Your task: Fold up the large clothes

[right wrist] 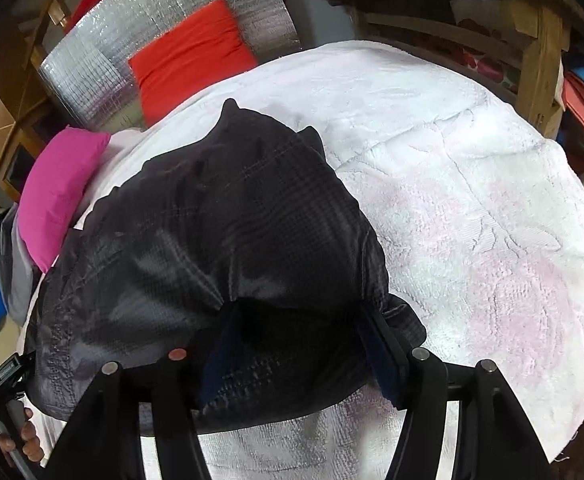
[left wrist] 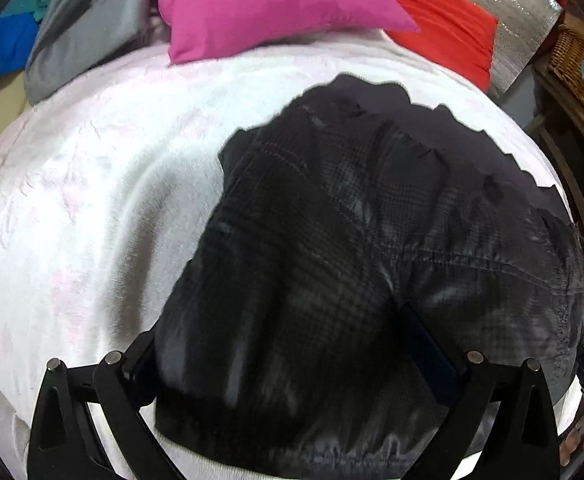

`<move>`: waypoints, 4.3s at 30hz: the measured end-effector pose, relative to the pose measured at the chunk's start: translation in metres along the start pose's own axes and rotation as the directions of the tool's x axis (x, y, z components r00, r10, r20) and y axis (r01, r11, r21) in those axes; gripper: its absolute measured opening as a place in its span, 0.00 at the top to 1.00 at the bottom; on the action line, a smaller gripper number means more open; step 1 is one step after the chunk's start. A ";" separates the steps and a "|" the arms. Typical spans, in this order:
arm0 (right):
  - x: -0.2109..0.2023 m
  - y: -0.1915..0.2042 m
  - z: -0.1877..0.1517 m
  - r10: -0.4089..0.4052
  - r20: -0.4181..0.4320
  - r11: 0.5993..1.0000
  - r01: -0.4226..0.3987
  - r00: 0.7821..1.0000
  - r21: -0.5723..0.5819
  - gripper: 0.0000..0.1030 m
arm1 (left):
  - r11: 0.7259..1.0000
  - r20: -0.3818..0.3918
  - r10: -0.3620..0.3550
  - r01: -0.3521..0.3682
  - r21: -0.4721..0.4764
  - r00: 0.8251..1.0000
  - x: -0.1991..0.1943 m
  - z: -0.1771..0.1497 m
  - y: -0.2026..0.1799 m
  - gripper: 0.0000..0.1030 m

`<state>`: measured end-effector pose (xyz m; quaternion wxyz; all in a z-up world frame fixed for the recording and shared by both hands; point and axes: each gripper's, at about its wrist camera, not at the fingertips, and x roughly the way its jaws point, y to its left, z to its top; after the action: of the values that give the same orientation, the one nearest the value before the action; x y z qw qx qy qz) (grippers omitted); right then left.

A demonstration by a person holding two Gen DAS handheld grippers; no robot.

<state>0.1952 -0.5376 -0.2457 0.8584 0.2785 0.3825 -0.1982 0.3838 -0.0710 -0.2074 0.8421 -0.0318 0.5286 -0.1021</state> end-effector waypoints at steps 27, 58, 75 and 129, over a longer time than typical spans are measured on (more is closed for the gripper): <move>-0.035 0.024 -0.040 0.222 -0.040 0.975 -0.220 0.974 0.035 0.31 | 0.971 0.192 0.194 -0.216 0.100 0.962 -0.042 -0.078 -0.013 0.00; -0.037 -0.078 -0.032 0.385 0.091 0.825 -0.386 0.919 0.412 0.36 | 1.000 0.181 0.027 -0.025 -0.011 0.983 -0.065 -0.084 0.016 0.00; 0.018 -0.043 -0.034 0.473 0.058 0.748 -0.436 0.879 0.501 0.25 | 0.837 0.063 -0.416 0.409 -0.364 0.907 -0.019 -0.082 0.049 0.00; -0.007 -0.069 -0.022 0.354 0.104 0.791 -0.357 0.930 0.497 0.40 | 0.815 0.069 -0.424 0.413 -0.406 0.903 -0.005 -0.052 0.063 0.30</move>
<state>0.1408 -0.5756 -0.2748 0.7773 0.5607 0.2550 -0.1280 0.3439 -0.0057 -0.2356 0.7665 -0.3224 0.5284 -0.1714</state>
